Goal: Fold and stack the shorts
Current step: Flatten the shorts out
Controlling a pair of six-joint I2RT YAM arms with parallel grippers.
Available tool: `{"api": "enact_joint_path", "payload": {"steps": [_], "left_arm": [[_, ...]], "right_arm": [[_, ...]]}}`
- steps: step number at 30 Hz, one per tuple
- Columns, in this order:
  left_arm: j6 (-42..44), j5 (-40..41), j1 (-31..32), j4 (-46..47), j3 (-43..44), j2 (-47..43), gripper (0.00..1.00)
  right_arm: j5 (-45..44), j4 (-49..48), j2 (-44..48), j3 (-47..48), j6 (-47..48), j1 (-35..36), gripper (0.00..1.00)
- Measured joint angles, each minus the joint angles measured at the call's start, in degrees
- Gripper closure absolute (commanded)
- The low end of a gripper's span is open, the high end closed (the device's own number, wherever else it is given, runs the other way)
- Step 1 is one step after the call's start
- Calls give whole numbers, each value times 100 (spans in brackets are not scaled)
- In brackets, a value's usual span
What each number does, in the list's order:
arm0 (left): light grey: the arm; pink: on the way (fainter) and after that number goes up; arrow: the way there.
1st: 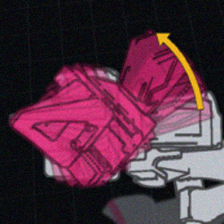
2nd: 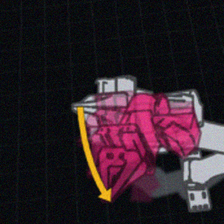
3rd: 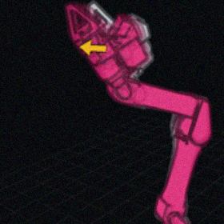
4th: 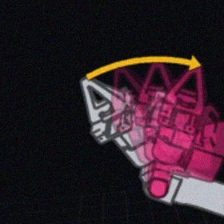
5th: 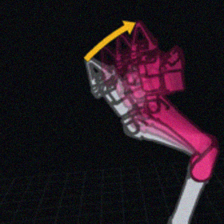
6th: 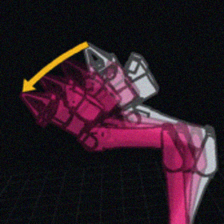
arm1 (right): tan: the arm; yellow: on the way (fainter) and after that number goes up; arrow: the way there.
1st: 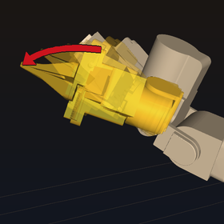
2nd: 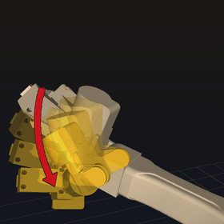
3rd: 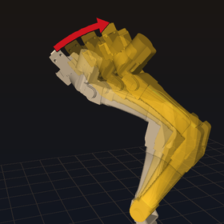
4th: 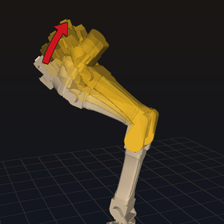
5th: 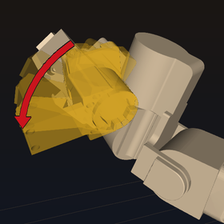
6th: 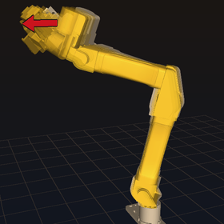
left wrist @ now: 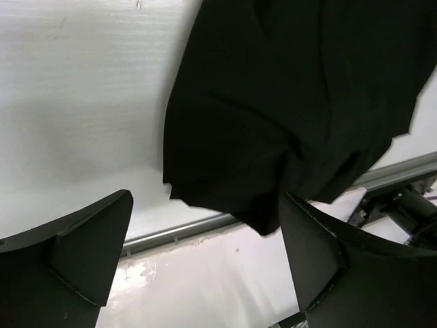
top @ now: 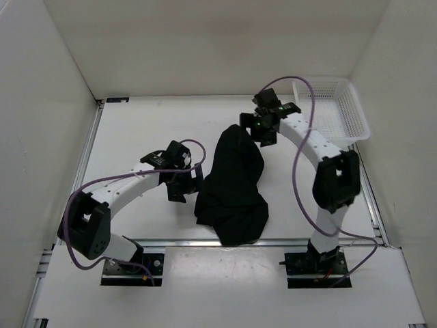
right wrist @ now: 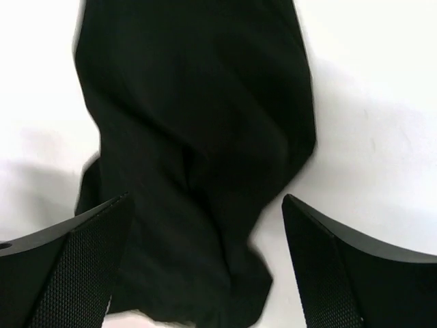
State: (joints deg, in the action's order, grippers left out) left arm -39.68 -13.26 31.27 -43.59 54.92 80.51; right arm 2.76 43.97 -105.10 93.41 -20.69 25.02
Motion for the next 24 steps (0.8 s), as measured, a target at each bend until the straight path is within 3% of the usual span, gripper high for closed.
{"api": "enact_joint_path", "payload": {"steps": [6, 8, 10, 11, 12, 13, 16, 17, 24], "left_arm": [[-76, -87, 4, 387, -151, 713, 18], [-103, -98, 7, 481, -168, 918, 35], [-114, -107, -11, 568, -166, 1134, 53], [-94, -118, -44, 608, -162, 1263, 77], [-122, -120, -66, 636, -162, 1377, 87], [-59, -133, -118, 640, -155, 1488, 90], [33, -168, -382, 623, -127, 1631, 90], [79, -181, -501, 608, -74, 1631, 90], [562, -192, -1537, 157, 1226, 1639, 90]], "right_arm": [[96, 87, -1823, 2232, -11, 87, 7], [140, 103, -2369, 2865, -37, 87, 7], [188, 151, -2889, 3427, -98, 87, 14], [203, 184, -3115, 3639, -136, 87, 18], [219, 214, -3289, 3790, -157, 87, 25], [238, 247, -3456, 3910, -184, 87, 46], [284, 350, -3742, 4024, -258, 87, 91], [286, 407, -3775, 4039, -284, 87, 98], [258, 566, -3689, 4977, -341, 76, 100]]}}
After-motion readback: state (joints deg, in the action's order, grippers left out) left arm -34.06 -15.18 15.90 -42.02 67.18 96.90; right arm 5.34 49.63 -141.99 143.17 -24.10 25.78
